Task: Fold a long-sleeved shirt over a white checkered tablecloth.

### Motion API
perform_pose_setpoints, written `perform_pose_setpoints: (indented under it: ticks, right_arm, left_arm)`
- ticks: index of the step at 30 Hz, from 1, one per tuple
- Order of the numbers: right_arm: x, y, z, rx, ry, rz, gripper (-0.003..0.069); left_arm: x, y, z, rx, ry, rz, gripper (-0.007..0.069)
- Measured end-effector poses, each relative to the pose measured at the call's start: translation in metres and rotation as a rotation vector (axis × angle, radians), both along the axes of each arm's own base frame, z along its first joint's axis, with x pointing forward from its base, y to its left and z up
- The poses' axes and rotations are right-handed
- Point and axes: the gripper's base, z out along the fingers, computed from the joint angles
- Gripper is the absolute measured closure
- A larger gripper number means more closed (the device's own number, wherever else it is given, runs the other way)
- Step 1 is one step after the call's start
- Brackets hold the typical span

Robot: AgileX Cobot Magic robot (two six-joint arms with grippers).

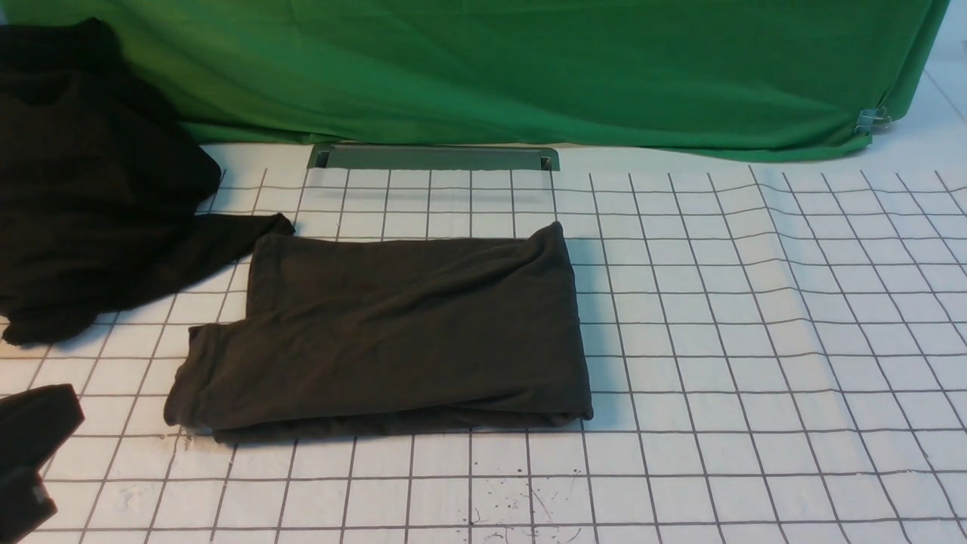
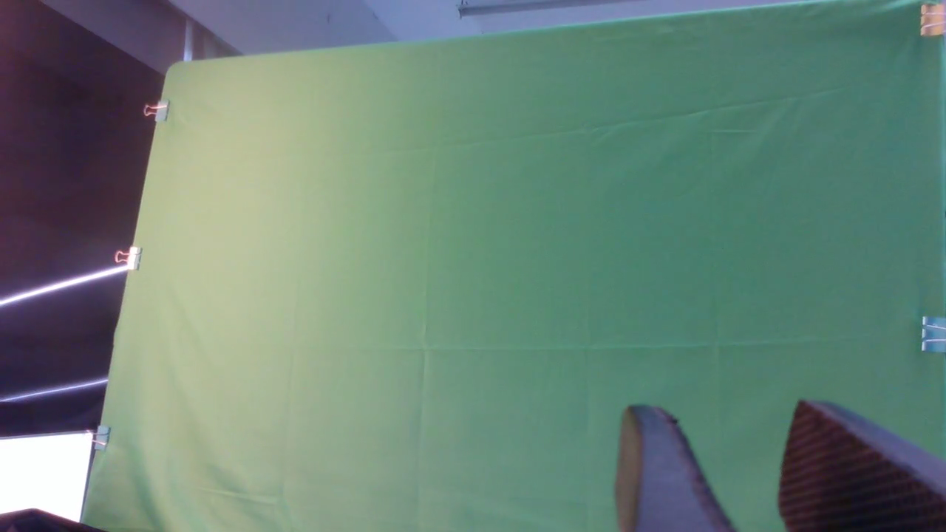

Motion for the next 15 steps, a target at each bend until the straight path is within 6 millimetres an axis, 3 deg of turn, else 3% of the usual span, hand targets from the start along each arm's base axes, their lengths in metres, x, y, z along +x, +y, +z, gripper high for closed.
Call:
perform_pose_setpoints:
  ticks: [8,13,15]
  right_arm:
    - [0.000,0.000,0.000,0.001,0.000,0.001,0.0415]
    - [0.000,0.000,0.000,0.001,0.000,0.001,0.0415]
    - [0.000,0.000,0.000,0.002,0.000,0.001,0.0415]
  left_arm:
    - [0.001,0.006,0.000,0.173,-0.041,0.006,0.0622]
    - [-0.006,0.010,-0.002,0.251,-0.207,0.027,0.0622]
    - [-0.014,0.011,-0.019,0.303,-0.329,0.043,0.0622]
